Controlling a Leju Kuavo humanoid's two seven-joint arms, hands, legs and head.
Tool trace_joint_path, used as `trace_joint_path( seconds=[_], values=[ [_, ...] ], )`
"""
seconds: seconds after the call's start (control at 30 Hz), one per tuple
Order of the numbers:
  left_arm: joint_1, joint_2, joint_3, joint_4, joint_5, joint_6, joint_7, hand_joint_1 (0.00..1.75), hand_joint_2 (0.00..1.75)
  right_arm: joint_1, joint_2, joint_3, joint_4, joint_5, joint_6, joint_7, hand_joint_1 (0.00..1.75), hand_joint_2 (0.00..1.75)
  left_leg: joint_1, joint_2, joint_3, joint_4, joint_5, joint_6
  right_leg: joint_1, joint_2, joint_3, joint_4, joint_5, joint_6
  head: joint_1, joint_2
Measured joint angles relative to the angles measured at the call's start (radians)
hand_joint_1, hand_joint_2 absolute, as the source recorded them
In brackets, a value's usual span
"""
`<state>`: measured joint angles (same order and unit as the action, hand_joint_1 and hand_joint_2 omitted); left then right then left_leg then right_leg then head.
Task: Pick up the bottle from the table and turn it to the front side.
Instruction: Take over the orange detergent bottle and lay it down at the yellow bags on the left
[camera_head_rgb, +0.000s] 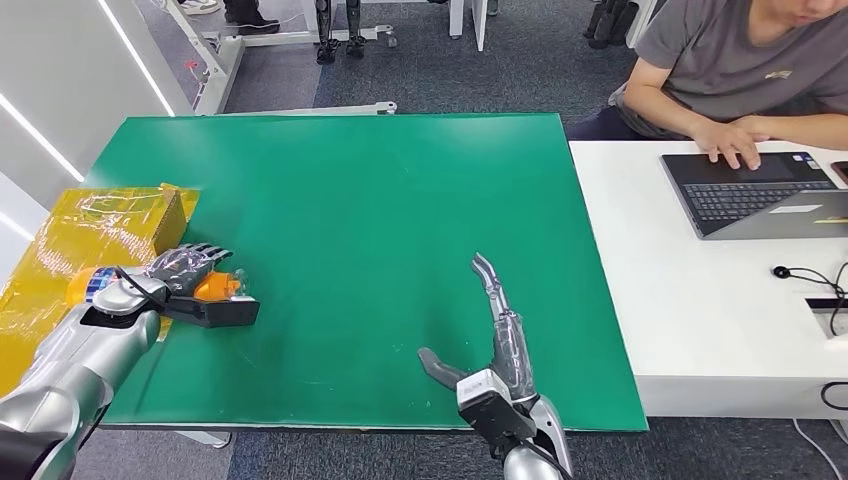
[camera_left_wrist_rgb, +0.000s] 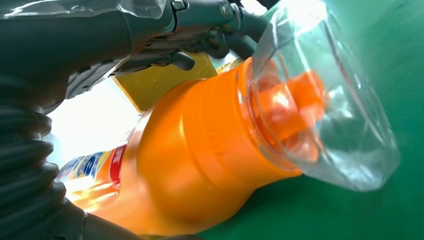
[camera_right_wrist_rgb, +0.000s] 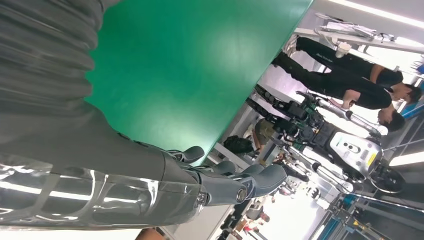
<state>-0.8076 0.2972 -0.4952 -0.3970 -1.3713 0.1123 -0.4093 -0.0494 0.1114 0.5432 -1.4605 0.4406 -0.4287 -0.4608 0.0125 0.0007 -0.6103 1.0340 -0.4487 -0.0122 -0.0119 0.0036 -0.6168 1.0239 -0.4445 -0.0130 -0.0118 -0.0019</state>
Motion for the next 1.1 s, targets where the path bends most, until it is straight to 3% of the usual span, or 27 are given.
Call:
trace_joint_path(
  seconds=[0.3, 0.47, 0.63, 0.9, 1.1],
  values=[
    [0.015, 0.03, 0.0, 0.004, 0.042, 0.053, 0.015, 0.0, 1.75, -0.004, 0.006, -0.009, 0.001, 0.008, 0.033, -0.002, 0.0, 1.75, 0.0, 0.0, 0.0, 0.0, 0.0, 0.0, 0.0, 0.0, 0.0, 0.001, 0.0, 0.0, 0.0, 0.0],
    [0.063, 0.057, 0.029, -0.02, 0.135, 0.255, 0.017, 0.0, 1.75, -0.012, 0.013, -0.015, 0.003, 0.013, 0.046, 0.001, 0.0, 1.75, 0.0, 0.0, 0.0, 0.0, 0.0, 0.0, 0.0, 0.0, 0.0, 0.0, 0.0, 0.0, 0.0, 0.0],
    [0.126, 0.072, 0.118, -0.109, 0.184, 0.39, 0.02, 0.0, 1.75, -0.01, 0.023, -0.029, -0.009, 0.023, 0.049, 0.012, 0.0, 1.75, 0.0, 0.0, 0.0, 0.0, 0.0, 0.0, 0.0, 0.0, 0.0, 0.0, 0.0, 0.0, 0.0, 0.0],
    [0.177, 0.086, 0.297, -0.251, 0.295, 0.431, -0.078, 0.0, 1.75, 0.026, 0.026, -0.044, -0.046, 0.024, 0.038, 0.018, 0.0, 1.75, 0.0, 0.0, 0.0, 0.0, 0.0, 0.0, 0.0, 0.0, 0.0, 0.0, 0.0, 0.0, 0.0, 0.0],
    [0.244, 0.072, 0.422, -0.402, 0.495, 0.426, -0.205, 0.0, 1.75, 0.042, 0.026, -0.045, -0.062, 0.025, 0.036, 0.018, 0.0, 1.75, 0.0, 0.0, 0.0, 0.0, 0.0, 0.0, 0.0, 0.0, 0.0, 0.0, 0.0, 0.0, 0.0, 0.0]
  ],
)
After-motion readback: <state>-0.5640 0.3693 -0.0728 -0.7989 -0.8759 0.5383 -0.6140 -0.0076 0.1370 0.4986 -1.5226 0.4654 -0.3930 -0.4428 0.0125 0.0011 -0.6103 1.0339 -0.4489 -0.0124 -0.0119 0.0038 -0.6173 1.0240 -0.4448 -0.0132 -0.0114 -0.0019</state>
